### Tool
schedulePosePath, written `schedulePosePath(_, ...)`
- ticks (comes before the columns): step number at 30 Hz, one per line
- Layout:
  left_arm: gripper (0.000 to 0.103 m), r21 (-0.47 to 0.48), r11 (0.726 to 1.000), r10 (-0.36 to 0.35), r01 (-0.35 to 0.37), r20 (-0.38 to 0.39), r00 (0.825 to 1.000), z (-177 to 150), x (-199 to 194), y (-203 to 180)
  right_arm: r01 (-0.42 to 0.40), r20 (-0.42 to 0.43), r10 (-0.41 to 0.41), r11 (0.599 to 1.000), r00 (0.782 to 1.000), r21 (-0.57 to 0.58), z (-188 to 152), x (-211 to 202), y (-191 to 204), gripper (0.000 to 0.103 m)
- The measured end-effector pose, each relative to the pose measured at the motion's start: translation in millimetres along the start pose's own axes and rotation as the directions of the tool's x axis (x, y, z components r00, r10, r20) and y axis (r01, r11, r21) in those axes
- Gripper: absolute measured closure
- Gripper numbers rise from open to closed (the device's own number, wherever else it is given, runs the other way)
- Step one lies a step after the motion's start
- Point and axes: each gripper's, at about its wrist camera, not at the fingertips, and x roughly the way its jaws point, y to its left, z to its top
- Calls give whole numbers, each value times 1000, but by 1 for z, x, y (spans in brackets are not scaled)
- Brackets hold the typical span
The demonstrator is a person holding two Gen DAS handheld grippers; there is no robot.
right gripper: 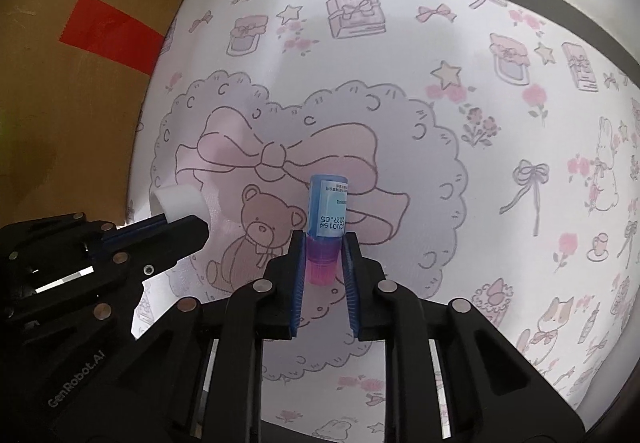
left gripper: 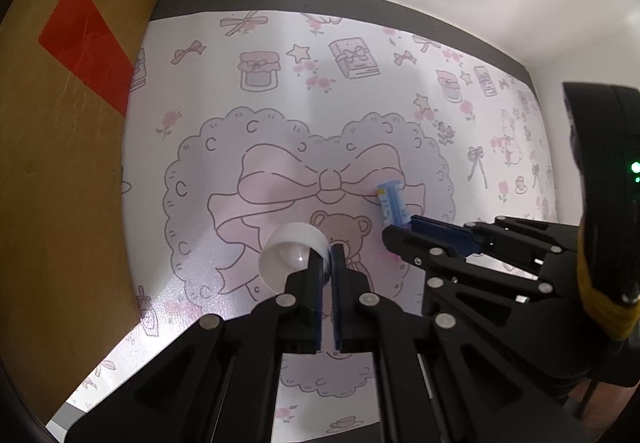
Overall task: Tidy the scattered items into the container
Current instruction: 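Lift the white cylinder and blue-pink tube off the mat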
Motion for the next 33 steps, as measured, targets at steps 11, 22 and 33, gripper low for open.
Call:
schedulePosePath(11,99,35,999,-8,6,44,999,2,-22,-17,14,76,-14,1000,997,0,-3,-47,-9,85)
schedulePosePath(22,99,70,997,-20,10,141,990,-13,-68,-36,33,192,-29,999,981,-18,-2,-94,18,85)
schedulePosePath(33,99,87,996,-26,3,258,966,-26,-127,-41,41,297,-20,997,955,-68,-10,-147,56,85)
